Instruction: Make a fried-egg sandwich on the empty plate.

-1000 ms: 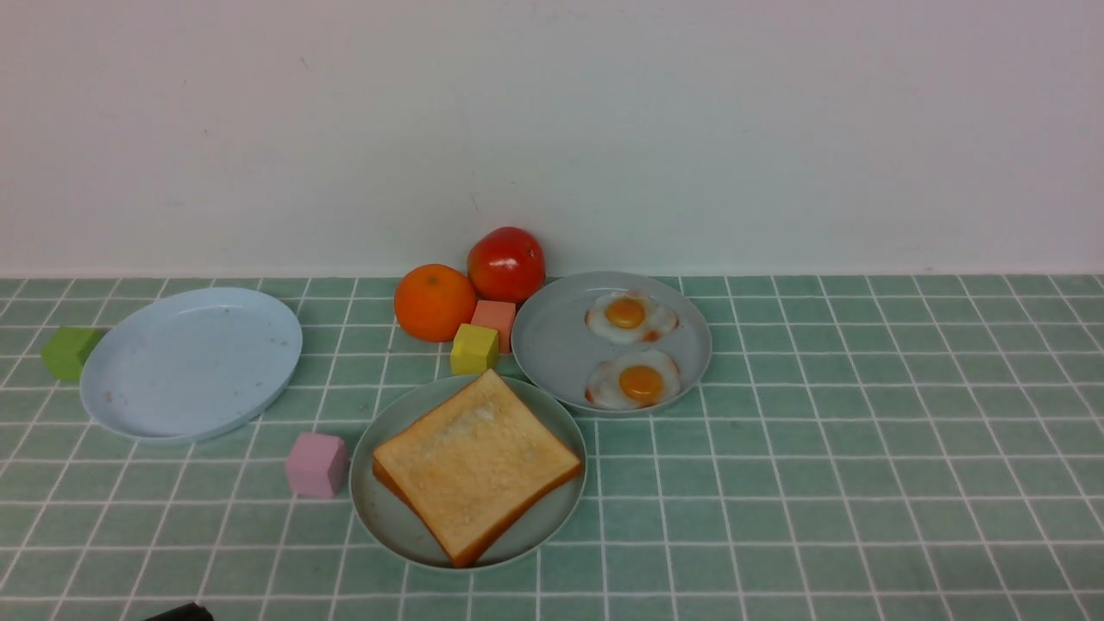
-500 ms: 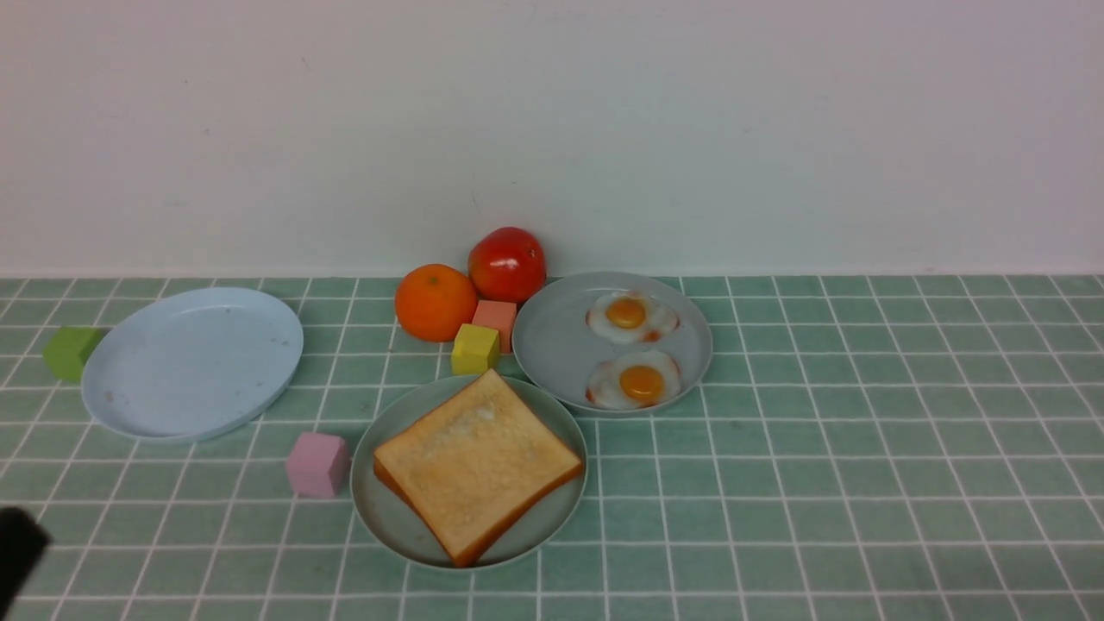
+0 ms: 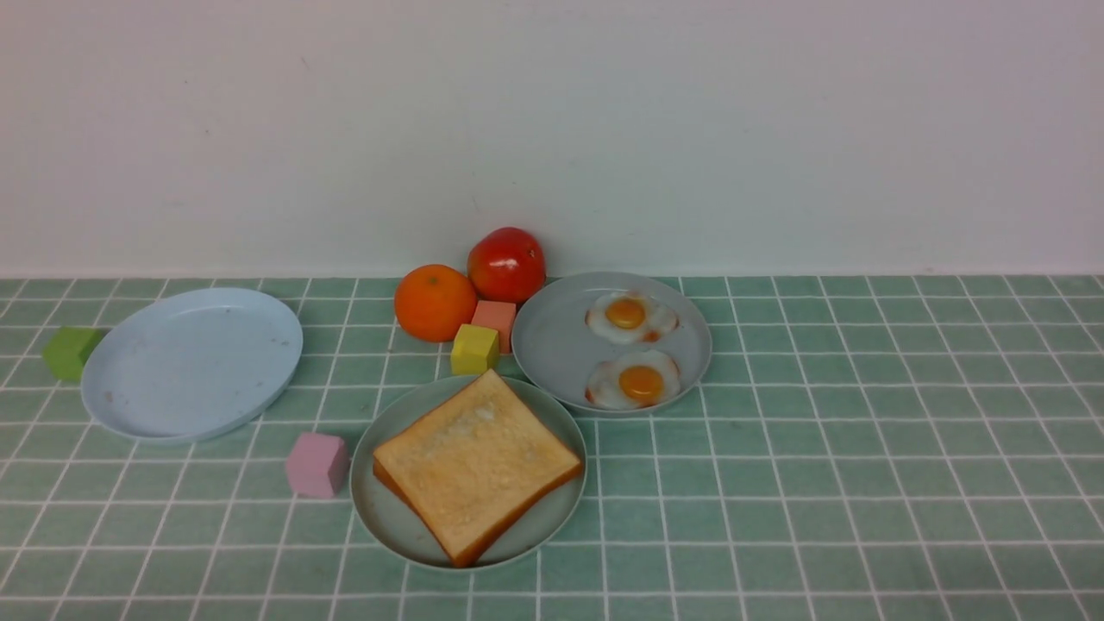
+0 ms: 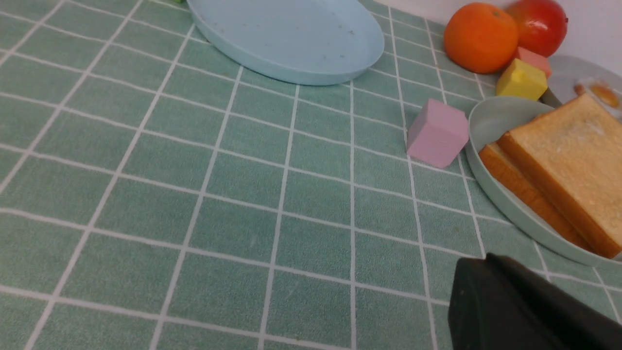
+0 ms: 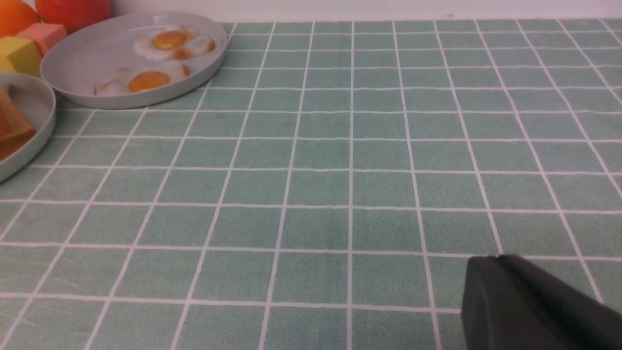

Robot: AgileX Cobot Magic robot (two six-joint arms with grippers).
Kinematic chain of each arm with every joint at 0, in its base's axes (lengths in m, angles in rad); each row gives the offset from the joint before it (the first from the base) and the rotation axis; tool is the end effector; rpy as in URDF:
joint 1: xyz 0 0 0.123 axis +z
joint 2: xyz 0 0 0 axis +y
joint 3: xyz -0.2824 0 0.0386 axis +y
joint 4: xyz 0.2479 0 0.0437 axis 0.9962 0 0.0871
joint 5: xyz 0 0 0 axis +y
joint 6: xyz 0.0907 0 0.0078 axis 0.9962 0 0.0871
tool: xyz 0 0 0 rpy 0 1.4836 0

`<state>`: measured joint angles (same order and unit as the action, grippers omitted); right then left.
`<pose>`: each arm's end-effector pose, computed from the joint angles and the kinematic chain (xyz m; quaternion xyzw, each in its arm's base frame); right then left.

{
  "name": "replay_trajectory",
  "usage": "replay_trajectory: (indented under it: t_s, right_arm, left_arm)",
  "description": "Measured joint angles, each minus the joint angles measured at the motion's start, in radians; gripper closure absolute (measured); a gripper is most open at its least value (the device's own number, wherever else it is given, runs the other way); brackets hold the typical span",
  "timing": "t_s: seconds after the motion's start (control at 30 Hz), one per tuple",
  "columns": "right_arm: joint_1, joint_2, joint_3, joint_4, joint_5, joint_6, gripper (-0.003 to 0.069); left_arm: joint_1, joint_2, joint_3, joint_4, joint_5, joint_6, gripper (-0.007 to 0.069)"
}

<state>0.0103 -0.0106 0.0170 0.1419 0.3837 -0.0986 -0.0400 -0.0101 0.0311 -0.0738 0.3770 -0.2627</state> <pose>0.0522 0.0054 0.1738 -0.0066 0.8045 0.0342 0.5929 0.0525 -0.0046 0.1694 -0.1093 0.8003 -0.1196 0.5773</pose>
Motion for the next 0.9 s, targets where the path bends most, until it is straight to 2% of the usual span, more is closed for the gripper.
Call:
replay_trajectory:
  t_s: [0.9]
  right_arm:
    - [0.000, 0.000, 0.000, 0.000, 0.000, 0.000, 0.0616]
  left_arm:
    - [0.000, 0.000, 0.000, 0.000, 0.000, -0.002, 0.0637]
